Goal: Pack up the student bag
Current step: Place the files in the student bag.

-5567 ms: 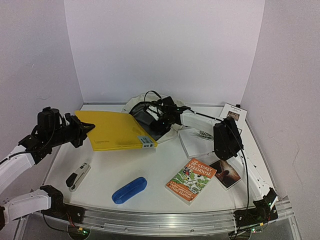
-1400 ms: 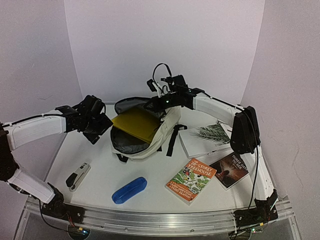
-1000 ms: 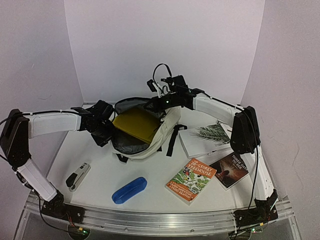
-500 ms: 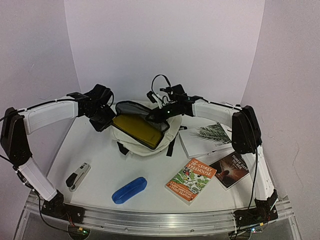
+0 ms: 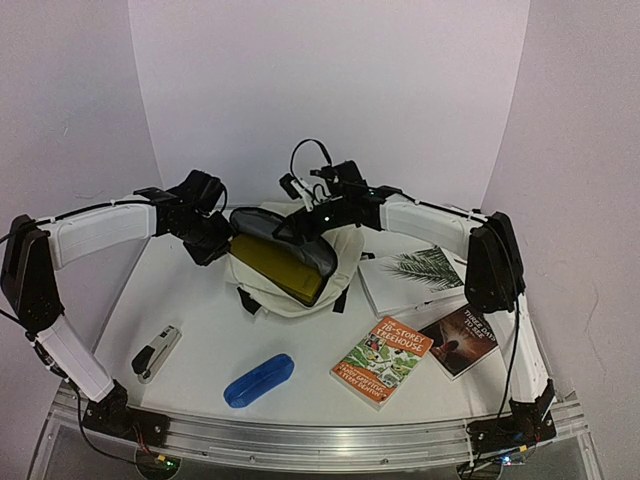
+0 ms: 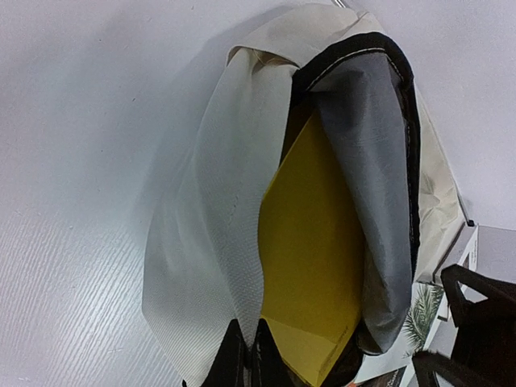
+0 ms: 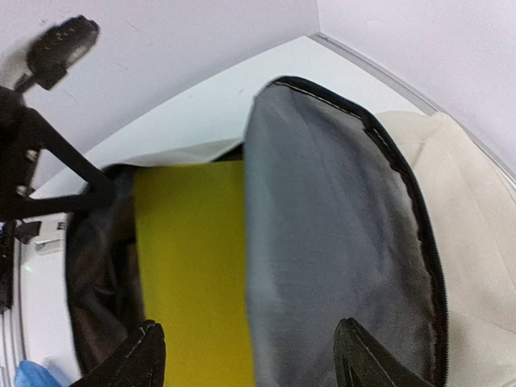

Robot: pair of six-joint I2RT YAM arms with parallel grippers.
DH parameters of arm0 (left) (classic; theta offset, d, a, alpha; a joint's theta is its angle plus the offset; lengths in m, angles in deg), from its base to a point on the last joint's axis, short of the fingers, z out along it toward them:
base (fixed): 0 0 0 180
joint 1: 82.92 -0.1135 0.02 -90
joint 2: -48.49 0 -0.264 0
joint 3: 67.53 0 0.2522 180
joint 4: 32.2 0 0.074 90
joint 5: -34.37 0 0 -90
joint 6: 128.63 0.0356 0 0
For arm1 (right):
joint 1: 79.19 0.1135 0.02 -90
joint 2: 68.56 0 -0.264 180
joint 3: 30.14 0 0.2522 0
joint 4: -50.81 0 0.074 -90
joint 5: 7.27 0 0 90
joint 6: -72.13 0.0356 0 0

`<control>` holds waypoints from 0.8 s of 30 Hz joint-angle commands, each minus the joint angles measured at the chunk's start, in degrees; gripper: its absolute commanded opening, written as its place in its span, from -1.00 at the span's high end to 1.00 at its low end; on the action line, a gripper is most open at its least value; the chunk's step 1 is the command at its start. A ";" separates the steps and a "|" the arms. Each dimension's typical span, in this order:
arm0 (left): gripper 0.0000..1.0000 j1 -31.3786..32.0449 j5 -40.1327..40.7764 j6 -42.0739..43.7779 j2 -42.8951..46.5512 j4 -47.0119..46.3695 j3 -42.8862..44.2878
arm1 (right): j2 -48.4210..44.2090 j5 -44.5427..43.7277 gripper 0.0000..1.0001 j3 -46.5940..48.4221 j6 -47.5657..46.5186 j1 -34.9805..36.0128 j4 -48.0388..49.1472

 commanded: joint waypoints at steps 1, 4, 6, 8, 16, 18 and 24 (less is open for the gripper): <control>1.00 -0.06 -1.25 0.83 2.65 -4.15 0.05 | -5.00 2.71 -0.25 1.63 0.06 3.43 1.26; 1.00 -0.17 -1.15 0.22 3.79 -5.28 -1.16 | -4.71 2.66 0.00 0.67 -0.73 5.03 1.33; 0.99 -0.26 -1.34 0.22 4.20 -5.71 -1.52 | -3.62 3.09 0.06 0.83 -0.50 5.84 1.32; 1.00 -0.26 -1.43 0.19 4.48 -5.86 -1.64 | -2.40 2.98 0.07 0.67 -1.05 6.55 1.30; 1.00 -0.51 -1.35 0.13 6.96 -6.96 -2.51 | 2.86 -1.76 -0.25 -2.73 -5.75 7.58 0.89; 1.00 -0.66 -1.36 0.12 7.72 -7.22 -2.84 | 3.61 -4.10 -0.30 -3.85 -7.41 7.71 0.86; 1.00 -1.04 -1.62 0.65 10.41 -8.07 -4.08 | 6.51 -14.09 0.11 -5.69 -12.02 7.47 0.87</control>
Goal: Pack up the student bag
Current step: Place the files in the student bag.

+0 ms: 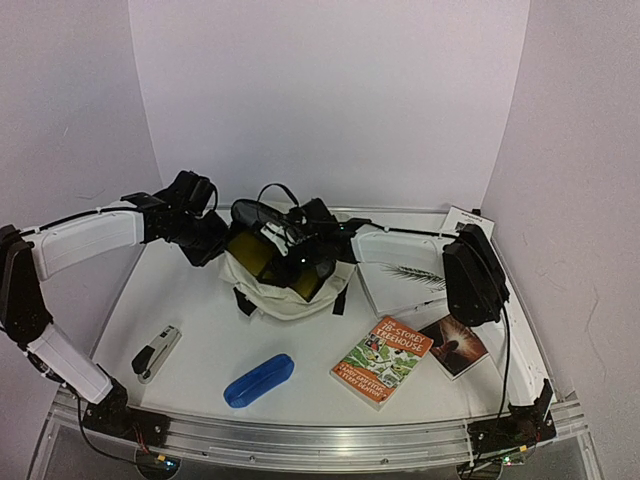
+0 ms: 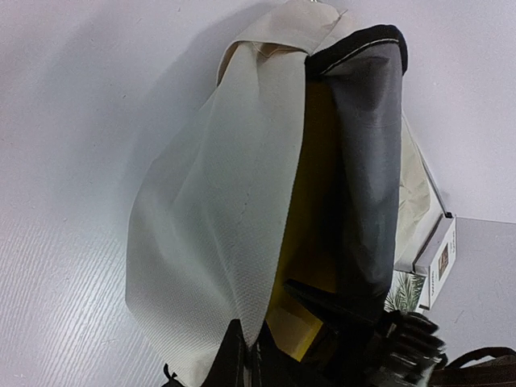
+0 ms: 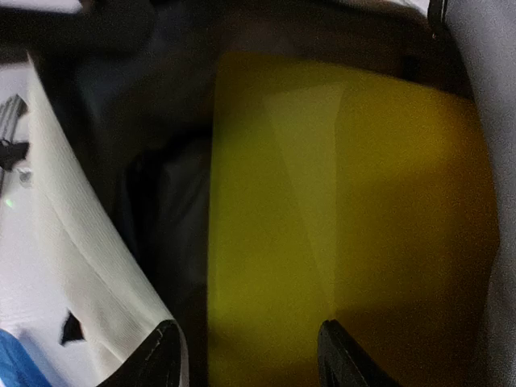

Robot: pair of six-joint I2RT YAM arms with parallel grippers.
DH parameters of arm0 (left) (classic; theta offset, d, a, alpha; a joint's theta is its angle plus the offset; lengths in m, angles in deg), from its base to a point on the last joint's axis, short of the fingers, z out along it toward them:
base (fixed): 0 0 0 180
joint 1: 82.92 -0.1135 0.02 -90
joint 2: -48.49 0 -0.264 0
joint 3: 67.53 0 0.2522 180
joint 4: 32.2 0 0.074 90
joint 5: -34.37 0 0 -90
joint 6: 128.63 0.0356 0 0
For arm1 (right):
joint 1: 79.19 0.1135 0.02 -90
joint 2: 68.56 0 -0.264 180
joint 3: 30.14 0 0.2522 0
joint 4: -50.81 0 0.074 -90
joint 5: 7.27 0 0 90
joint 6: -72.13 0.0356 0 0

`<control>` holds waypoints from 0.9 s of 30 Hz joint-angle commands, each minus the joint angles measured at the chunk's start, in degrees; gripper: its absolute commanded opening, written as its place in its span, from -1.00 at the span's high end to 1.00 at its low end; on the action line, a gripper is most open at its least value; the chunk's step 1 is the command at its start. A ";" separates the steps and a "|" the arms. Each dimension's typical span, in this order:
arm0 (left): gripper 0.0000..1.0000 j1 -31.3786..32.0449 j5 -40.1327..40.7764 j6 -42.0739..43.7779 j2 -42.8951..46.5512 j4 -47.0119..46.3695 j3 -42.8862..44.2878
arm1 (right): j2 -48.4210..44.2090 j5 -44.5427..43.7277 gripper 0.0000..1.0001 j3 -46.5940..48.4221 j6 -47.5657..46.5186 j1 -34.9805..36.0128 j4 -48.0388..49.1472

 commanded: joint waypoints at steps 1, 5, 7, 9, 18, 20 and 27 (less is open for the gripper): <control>0.99 -0.74 0.24 0.86 5.48 -3.70 0.52 | 2.61 -11.39 0.19 -1.09 -4.43 -0.46 -0.39; 1.00 -0.93 0.33 1.16 7.97 -1.06 -0.45 | 2.50 -17.29 0.35 0.62 -4.29 -1.78 -0.47; 1.00 -1.34 0.88 0.54 10.07 -0.03 -1.95 | 2.74 -19.00 0.38 1.21 -4.53 -2.38 -0.92; 1.00 -2.26 1.51 -0.46 11.70 1.05 -4.02 | 2.79 -18.62 0.36 0.72 -5.32 -2.61 -1.81; 1.00 -4.93 -1.19 -1.31 10.27 -3.80 -9.39 | -1.03 -7.46 -0.24 0.94 -6.71 -1.74 -5.57; 1.00 -5.51 -1.88 -0.55 8.11 -4.62 -8.92 | -4.35 -4.19 -0.43 0.81 -7.41 -1.74 -7.11; 0.99 -6.43 -4.16 1.60 2.11 -6.09 -5.68 | -10.91 -6.59 -0.29 -1.30 4.45 -4.93 -12.70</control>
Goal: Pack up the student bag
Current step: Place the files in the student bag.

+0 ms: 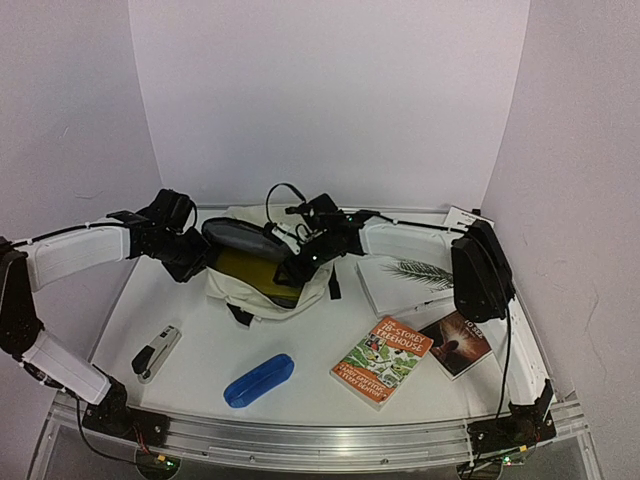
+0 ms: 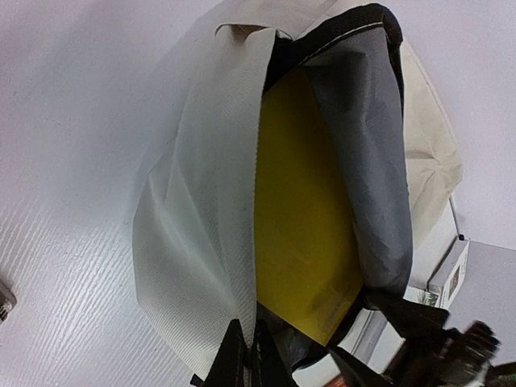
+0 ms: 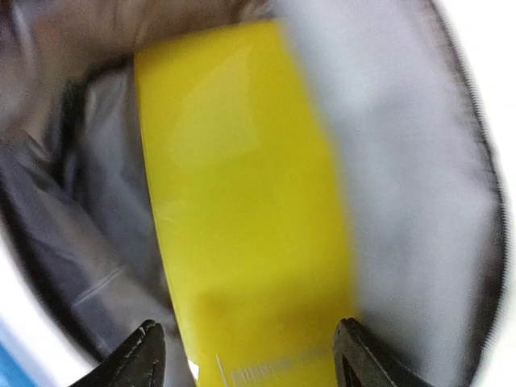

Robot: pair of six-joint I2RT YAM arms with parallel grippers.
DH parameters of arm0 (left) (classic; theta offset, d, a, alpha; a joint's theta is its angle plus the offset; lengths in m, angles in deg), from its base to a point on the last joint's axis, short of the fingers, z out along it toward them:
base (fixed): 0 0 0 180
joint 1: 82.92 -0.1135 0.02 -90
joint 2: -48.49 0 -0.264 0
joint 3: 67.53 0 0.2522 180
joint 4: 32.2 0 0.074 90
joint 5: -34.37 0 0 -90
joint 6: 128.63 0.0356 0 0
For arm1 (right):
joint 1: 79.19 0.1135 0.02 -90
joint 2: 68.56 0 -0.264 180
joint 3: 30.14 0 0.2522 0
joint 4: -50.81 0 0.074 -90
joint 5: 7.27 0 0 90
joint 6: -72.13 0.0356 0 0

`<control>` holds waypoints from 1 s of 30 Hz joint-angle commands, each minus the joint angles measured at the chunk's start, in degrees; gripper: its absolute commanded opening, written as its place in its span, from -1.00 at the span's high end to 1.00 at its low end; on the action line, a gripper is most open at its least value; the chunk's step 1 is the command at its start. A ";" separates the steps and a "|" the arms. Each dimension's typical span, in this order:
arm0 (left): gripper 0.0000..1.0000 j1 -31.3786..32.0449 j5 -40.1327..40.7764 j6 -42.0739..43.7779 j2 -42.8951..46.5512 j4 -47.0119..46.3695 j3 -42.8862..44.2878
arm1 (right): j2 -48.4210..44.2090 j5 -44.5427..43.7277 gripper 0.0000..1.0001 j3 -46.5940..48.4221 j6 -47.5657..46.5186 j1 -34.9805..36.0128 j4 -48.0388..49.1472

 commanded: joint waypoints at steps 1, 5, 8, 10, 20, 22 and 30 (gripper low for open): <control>1.00 -0.38 -2.48 2.21 -2.61 -3.34 4.98 | -9.32 -0.78 -0.25 -2.91 10.80 -3.17 -4.76; 0.99 -0.42 -3.71 2.49 -3.22 -4.46 5.18 | -13.39 2.75 -0.14 -12.16 18.51 -3.37 -5.06; 0.99 -0.40 -3.90 2.66 -3.44 -4.54 5.25 | -12.08 4.13 -0.13 -13.79 23.68 -3.17 -5.21; 0.99 -0.39 -4.15 2.73 -3.48 -4.56 5.31 | -10.71 4.70 -0.18 -13.61 26.36 -3.16 -5.23; 1.00 -0.42 -4.04 1.83 -2.34 -4.67 4.11 | -3.25 8.41 -0.25 -11.80 36.29 -1.55 -5.31; 1.00 -0.41 -4.05 1.65 -2.15 -4.86 3.74 | -2.02 8.51 -0.18 -11.03 37.43 -1.43 -5.31; 1.00 -0.42 -3.57 1.51 -1.39 -4.58 3.08 | -4.12 8.72 0.98 -7.42 39.71 -1.82 -6.08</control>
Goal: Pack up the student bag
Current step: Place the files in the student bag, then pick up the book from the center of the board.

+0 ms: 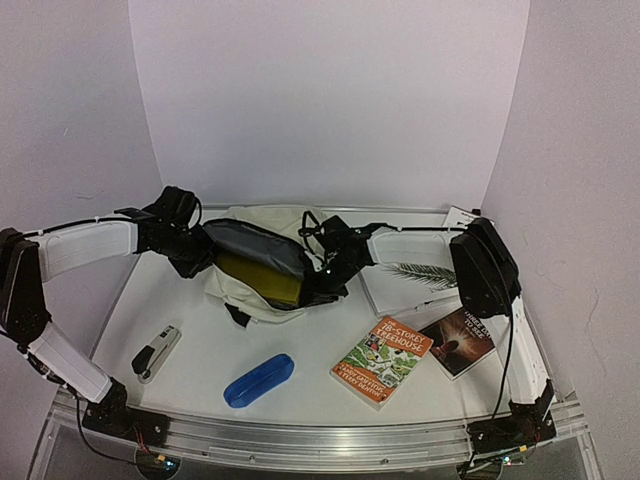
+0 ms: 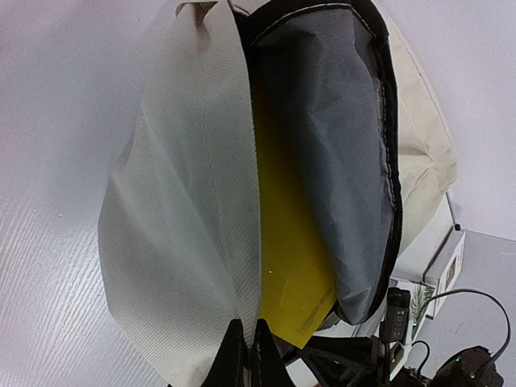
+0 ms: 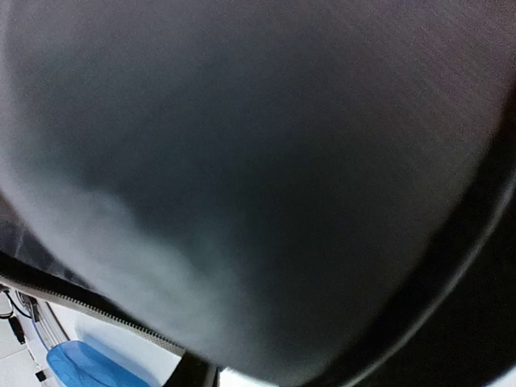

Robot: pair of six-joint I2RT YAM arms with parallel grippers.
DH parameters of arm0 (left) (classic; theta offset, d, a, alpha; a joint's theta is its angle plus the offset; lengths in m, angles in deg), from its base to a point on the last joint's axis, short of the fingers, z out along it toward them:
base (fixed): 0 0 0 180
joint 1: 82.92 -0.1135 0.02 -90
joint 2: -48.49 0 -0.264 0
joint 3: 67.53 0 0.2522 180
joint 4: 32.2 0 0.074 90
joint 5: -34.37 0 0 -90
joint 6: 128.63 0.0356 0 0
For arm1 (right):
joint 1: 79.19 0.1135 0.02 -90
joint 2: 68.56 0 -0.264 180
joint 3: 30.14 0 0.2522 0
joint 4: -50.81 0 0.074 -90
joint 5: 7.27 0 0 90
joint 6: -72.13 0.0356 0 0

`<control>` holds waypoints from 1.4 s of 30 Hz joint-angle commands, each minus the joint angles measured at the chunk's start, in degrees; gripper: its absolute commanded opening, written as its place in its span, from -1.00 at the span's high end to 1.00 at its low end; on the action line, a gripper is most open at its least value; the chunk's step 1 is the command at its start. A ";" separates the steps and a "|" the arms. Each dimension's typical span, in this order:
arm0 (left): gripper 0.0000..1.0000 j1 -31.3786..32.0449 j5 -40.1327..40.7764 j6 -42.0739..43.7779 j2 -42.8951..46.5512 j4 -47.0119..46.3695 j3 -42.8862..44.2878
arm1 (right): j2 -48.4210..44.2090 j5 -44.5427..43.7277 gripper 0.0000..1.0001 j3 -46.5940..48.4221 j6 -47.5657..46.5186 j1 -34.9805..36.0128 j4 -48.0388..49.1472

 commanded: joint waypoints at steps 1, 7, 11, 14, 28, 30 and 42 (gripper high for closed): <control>1.00 -0.09 -0.27 0.24 2.20 -2.40 0.87 | -4.08 0.51 1.00 3.57 1.92 -0.38 -0.39; 1.00 -0.09 0.52 3.41 1.28 0.36 4.29 | -10.37 4.03 1.00 7.61 3.99 -2.55 -1.67; 1.00 -0.08 3.29 6.12 1.00 3.71 7.88 | -13.70 6.22 1.00 9.95 4.55 -3.61 -2.08; 1.00 -0.08 3.66 8.56 0.82 4.74 12.04 | -13.56 8.00 1.00 10.83 5.54 -4.43 -3.13; 1.00 -2.01 -1.03 4.73 -2.49 2.40 2.53 | -7.77 12.65 1.00 7.36 -4.21 -3.71 -3.09; 0.94 -2.02 -1.44 3.50 -1.63 0.99 -0.22 | -8.39 11.20 0.89 4.93 -6.00 -3.68 -2.36; -0.36 -2.18 -3.89 8.34 2.91 3.59 3.51 | -12.93 14.46 -0.62 5.44 -10.62 -9.56 -3.21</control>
